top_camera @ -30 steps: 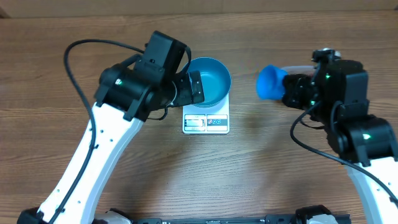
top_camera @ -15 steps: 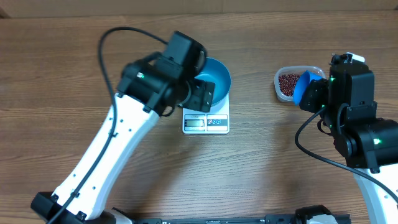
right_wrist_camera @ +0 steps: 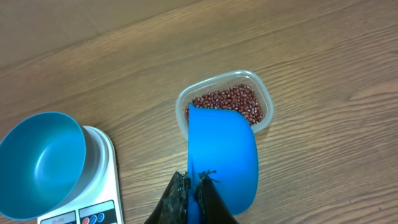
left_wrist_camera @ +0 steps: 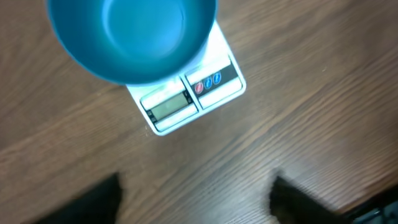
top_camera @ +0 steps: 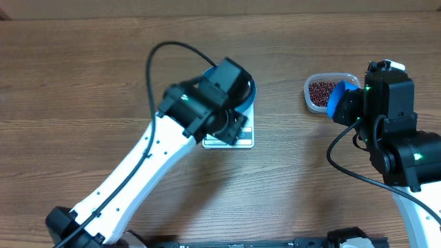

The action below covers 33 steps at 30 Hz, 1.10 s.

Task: Scoop item into bowl and weigh 150g on scale
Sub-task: 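Move the left gripper down to the scale's buttons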

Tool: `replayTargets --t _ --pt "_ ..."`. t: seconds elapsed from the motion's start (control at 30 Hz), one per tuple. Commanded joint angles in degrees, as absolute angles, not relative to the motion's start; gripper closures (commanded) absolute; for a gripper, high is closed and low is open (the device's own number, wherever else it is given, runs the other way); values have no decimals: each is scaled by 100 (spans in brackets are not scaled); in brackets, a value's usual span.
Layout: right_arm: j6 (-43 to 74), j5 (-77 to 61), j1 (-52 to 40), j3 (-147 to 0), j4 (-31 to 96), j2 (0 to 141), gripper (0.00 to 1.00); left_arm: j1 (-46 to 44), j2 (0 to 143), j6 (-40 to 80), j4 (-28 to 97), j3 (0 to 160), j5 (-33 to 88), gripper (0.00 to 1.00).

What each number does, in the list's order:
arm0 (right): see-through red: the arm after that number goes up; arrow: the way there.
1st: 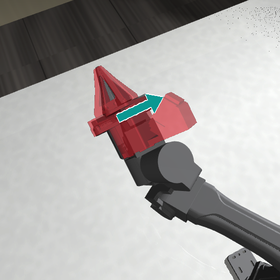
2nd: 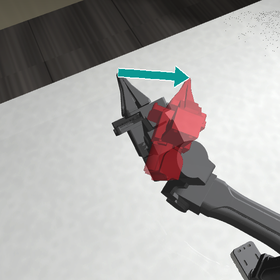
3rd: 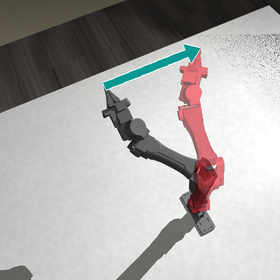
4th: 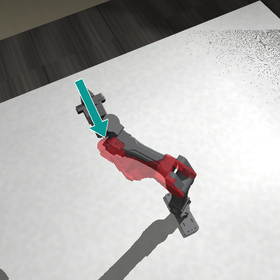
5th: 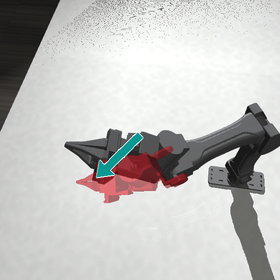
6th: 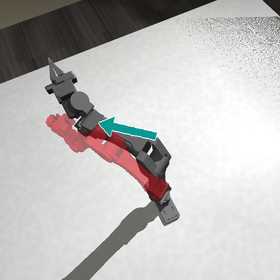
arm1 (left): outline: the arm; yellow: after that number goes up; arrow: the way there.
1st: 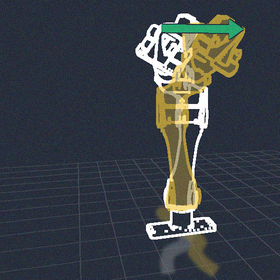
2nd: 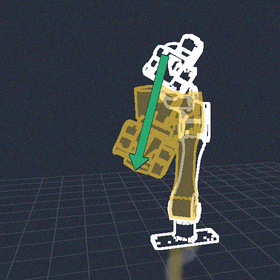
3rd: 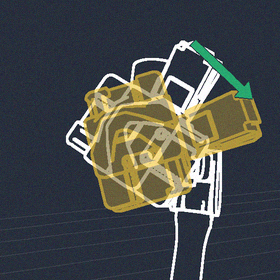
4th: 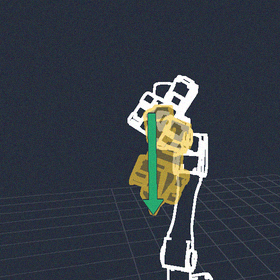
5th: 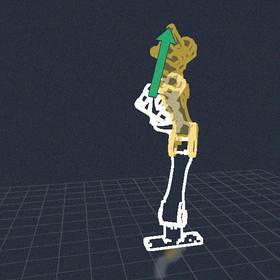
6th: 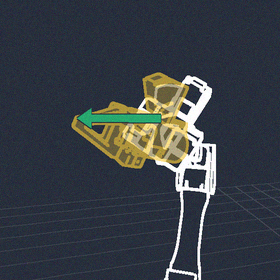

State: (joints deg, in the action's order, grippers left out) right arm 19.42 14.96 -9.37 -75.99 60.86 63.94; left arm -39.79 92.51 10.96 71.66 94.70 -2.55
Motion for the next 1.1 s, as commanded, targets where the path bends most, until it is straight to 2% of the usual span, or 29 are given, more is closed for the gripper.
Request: replayTargets --t 0.0,0.3,0.7,0.73,0.87,0.9,0.97,1.03,1.07 --pt "1850 1586 -908 -7776 6064 6322 96 -4187 9247 1118 6904 8875 -582 9" --pt "1787 1610 -891 -7776 6064 6322 96 -4543 9085 1170 5133 7437 -742 5" --pt "1789 1610 -891 -7776 6073 6322 96 -4578 8794 1214 2814 5712 -445 16" --pt "1789 1610 -891 -7776 6075 6322 96 -4578 8794 1256 2687 5629 -443 20" --pt "1789 1608 -891 -7776 6080 6322 96 -4550 8796 1452 2346 5363 -447 60" --pt "1789 1608 -891 -7776 6080 6322 96 -4536 8796 1509 2320 5325 -449 65" --pt "1789 1608 -891 -7776 6080 6322 96 -4484 8794 1619 2307 5297 -469 83" --pt "1791 1608 -891 -7776 6080 6322 96 -4442 8796 1697 2305 5297 -528 96" --pt "1791 1608 -891 -7776 6080 6322 96 -4407 8796 1780 2305 5297 -624 96"
